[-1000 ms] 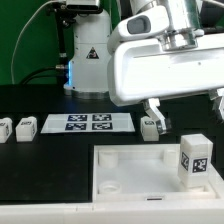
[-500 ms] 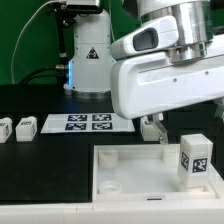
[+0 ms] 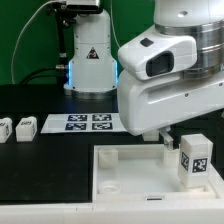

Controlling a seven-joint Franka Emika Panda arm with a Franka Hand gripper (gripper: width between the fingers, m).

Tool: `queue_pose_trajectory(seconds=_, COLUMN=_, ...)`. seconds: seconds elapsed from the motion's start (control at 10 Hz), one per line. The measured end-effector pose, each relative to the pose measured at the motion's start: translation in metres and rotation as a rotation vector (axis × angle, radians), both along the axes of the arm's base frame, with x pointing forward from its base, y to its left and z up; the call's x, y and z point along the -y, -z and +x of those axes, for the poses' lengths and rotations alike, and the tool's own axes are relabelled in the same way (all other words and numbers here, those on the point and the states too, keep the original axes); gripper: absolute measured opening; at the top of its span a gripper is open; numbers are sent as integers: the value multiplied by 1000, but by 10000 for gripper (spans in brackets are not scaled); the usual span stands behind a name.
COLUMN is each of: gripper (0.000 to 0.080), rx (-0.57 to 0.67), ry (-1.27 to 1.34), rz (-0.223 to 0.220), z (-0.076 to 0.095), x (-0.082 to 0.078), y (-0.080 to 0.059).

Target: Assemble one leg

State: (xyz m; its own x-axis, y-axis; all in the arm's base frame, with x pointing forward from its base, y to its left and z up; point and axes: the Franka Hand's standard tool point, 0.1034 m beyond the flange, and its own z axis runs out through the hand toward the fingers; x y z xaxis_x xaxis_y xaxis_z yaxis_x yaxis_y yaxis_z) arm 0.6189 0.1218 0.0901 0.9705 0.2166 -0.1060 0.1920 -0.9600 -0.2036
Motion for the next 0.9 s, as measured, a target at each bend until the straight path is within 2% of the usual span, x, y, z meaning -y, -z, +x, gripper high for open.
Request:
queue_pose_trajectory(seconds=0.4, gripper=649, rx=-2, ry=21, rz=-5, z=0, x=2, y=1)
queue_pose_trajectory(seconds=0.5, gripper=649, rx=9, ry=50, rz=-16, z=4, x=7, y=1)
queue_pose_trajectory(seconds=0.7, gripper=649, rx=72, ry=51, rz=-76, z=14, x=12, y=4)
queue_pose_trajectory(seconds=0.9, gripper=649, rx=69, ry=51, rz=-78, z=13, x=12, y=7)
